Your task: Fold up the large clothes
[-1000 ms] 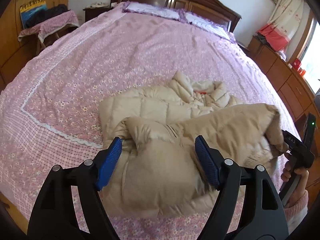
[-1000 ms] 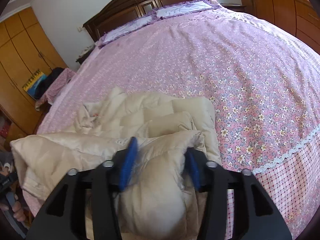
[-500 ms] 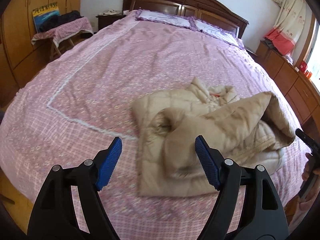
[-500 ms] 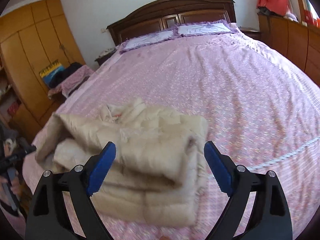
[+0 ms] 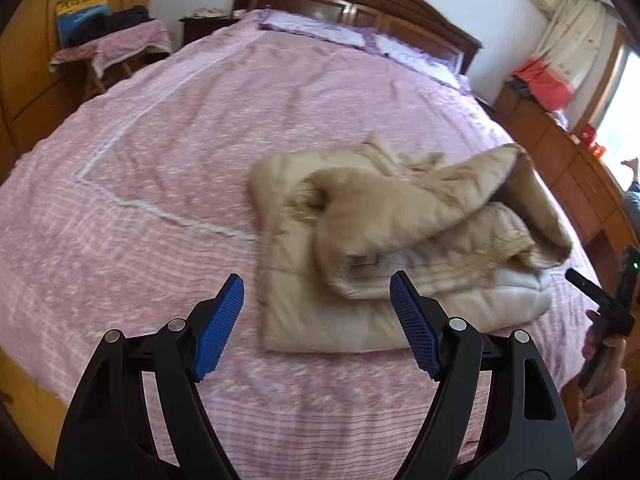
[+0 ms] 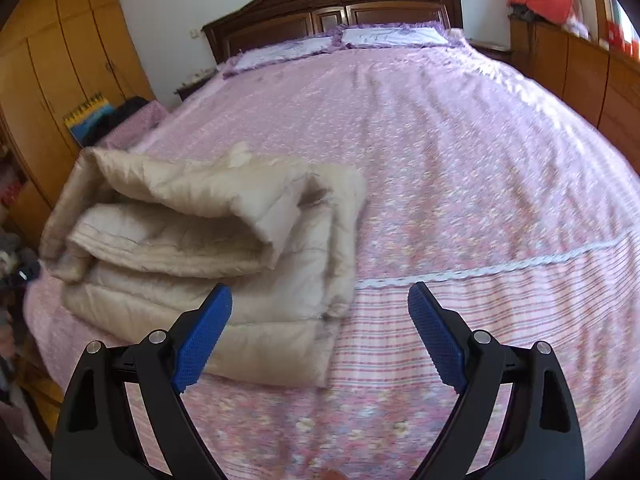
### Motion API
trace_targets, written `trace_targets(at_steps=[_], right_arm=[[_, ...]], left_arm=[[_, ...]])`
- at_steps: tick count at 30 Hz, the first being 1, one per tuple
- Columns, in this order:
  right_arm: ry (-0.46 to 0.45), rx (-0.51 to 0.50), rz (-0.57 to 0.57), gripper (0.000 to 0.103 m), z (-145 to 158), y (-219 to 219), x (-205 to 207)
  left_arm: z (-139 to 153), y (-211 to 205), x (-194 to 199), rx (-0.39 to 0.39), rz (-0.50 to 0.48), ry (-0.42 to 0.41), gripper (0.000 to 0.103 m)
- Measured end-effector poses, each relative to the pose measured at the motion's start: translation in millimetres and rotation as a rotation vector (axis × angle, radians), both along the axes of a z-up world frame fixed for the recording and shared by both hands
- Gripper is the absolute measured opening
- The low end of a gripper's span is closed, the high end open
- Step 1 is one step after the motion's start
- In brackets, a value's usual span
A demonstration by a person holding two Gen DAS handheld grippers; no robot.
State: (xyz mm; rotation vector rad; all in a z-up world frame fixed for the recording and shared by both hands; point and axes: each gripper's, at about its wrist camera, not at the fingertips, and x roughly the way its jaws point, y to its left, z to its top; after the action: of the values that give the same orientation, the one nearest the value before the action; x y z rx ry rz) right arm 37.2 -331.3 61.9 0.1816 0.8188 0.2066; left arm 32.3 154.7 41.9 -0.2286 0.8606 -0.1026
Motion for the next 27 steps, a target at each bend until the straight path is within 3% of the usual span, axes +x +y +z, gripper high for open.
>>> trace_targets(at_steps=[4, 6, 8, 10, 13, 14, 15, 16, 18, 23, 27], right_arm=[[-0.019, 0.116, -0.009, 0.086, 6, 0, 6], [-0.016, 0.149, -0.012, 0.077, 8, 2, 9], [0.003, 0.174, -0.005, 0.064, 6, 4, 13], [0.019, 0.186, 0.005, 0.051, 4, 7, 17], [0.024, 0.204, 0.017, 0.033, 3, 10, 24], [0.025, 0.215, 0.014, 0.030, 3, 10, 25], [0.023, 0.234, 0.008, 0.020, 4, 9, 27], [0.018, 0.244, 0.002, 0.012, 6, 8, 28], [-0.015, 0.254, -0.013, 0.008, 15, 6, 32], [-0.100, 0.233, -0.027, 0.006, 44, 12, 50], [-0.118, 0.209, -0.064, 0.006, 52, 17, 78]], left_arm=[[-5, -15, 12, -0.001, -0.009, 0.004, 0.075], [-9, -19, 17, -0.001, -0.007, 0.020, 0.075], [-13, -20, 23, -0.039, -0.008, 0.032, 0.063], [-17, -17, 30, -0.114, 0.002, 0.055, 0.039], [-21, -9, 37, -0.207, 0.037, 0.083, 0.017], [-20, -7, 38, -0.227, 0.044, 0.079, 0.014], [-17, -6, 39, -0.236, 0.050, 0.070, 0.004], [-10, -5, 39, -0.243, 0.057, 0.051, 0.004], [1, -5, 41, -0.248, 0.072, 0.019, 0.004], [32, -3, 67, -0.230, 0.125, -0.053, 0.004], [37, -5, 107, -0.176, 0.160, -0.058, 0.004]])
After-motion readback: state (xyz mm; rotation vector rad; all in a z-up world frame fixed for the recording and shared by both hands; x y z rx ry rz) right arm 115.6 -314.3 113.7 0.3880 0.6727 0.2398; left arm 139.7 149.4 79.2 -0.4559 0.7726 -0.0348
